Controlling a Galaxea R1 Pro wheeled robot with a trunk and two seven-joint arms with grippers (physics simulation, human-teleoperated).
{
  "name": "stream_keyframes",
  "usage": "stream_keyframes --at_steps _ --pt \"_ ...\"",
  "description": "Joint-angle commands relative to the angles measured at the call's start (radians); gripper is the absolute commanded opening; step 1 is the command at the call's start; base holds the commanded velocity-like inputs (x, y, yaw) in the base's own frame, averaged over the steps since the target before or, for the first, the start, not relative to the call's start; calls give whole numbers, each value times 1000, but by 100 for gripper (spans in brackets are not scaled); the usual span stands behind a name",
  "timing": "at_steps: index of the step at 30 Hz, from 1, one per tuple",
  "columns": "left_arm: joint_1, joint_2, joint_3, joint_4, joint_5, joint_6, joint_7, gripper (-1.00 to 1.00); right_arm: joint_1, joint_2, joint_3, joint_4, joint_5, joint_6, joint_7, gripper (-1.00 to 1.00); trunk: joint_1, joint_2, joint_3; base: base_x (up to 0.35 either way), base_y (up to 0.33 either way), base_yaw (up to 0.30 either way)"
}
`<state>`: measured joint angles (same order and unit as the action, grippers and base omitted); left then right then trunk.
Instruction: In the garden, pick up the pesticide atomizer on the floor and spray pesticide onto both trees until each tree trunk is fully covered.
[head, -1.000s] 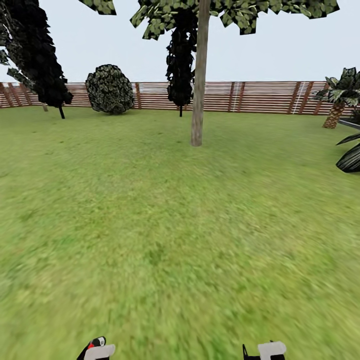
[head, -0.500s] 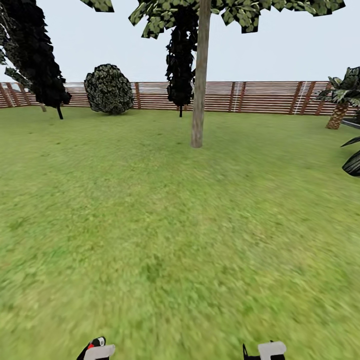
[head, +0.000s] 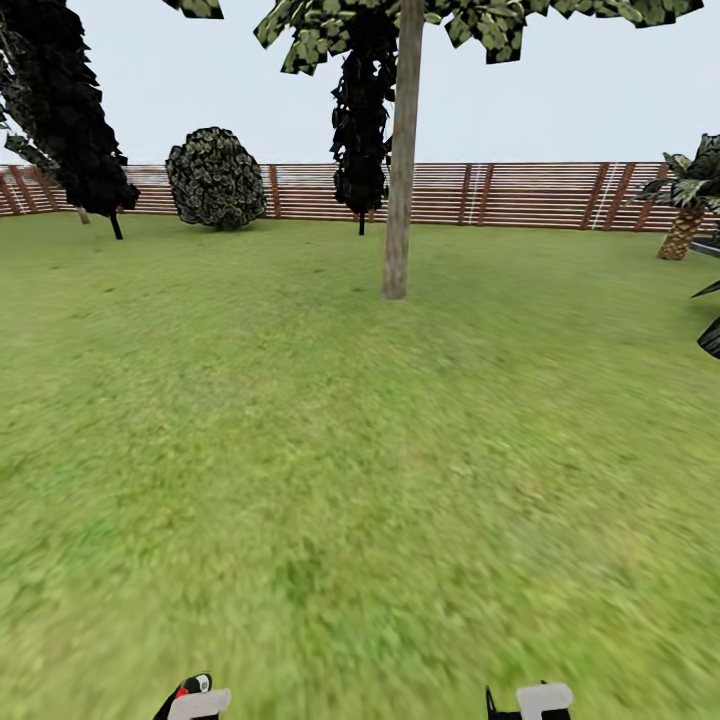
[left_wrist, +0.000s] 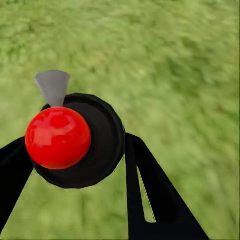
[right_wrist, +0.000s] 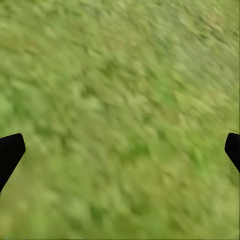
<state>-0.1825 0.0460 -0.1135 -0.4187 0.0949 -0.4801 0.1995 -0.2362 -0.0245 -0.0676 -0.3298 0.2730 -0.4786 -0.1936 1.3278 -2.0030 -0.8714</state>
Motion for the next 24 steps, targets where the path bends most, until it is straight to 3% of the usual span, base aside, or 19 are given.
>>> stream_keyframes --at_steps 1,24 --pt "0 0 0 0 0 0 0 -100 0 0 0 0 0 0 0 100 0 0 0 338 0 0" --pt "0 0 1 0 0 0 0 -100 0 0 0 0 1 0 -1 100 0 0 0 338 0 0"
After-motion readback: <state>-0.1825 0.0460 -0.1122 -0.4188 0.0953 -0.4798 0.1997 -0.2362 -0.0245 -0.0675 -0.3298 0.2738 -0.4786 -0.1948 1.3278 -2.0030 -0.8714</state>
